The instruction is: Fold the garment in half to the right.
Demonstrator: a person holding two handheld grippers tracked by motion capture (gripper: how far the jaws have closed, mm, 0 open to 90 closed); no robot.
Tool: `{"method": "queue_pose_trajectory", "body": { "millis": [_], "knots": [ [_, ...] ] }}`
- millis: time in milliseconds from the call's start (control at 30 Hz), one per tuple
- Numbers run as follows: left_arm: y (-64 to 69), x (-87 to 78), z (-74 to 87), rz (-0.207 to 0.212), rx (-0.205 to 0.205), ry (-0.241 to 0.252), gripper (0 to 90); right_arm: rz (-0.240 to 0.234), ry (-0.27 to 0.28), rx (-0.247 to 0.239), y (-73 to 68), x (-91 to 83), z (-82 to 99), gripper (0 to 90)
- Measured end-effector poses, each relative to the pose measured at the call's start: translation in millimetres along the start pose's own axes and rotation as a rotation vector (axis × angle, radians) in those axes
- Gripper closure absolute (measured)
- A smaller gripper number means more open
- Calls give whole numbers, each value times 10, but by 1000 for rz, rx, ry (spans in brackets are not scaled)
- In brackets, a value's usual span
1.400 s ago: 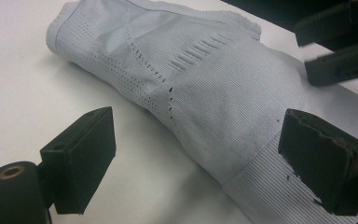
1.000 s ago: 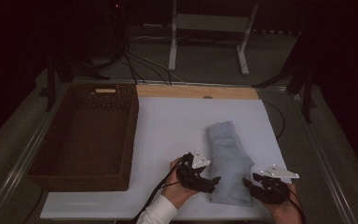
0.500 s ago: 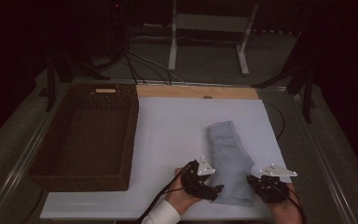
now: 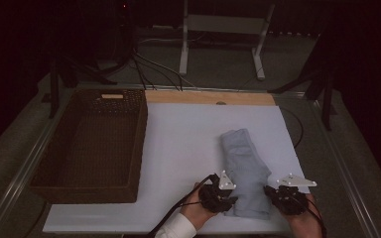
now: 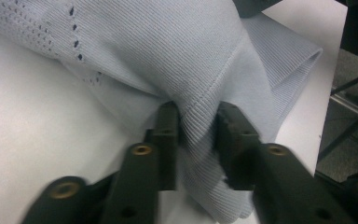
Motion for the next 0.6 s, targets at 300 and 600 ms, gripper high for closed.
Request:
{"method": "queue_pose_trajectory", "body": {
  "millis": [300, 600],
  "knots": [
    [-46, -81, 7, -2, 0, 12, 796, -14, 1, -12, -52, 7, -13, 878],
    [-127, -175, 54, -17, -13, 29, 798, -35, 3, -30, -162, 32, -52, 877]
  ]
}}
Point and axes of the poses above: each handheld gripper's, and its own axes: x roughly forward along the jaws, z roughly out of its underside, y roughly to its right, the point moved 6 cm from there along x, roughly forward along the jaws, and after that the axes turned 5 degrees about -x, right-handed, at the moved point
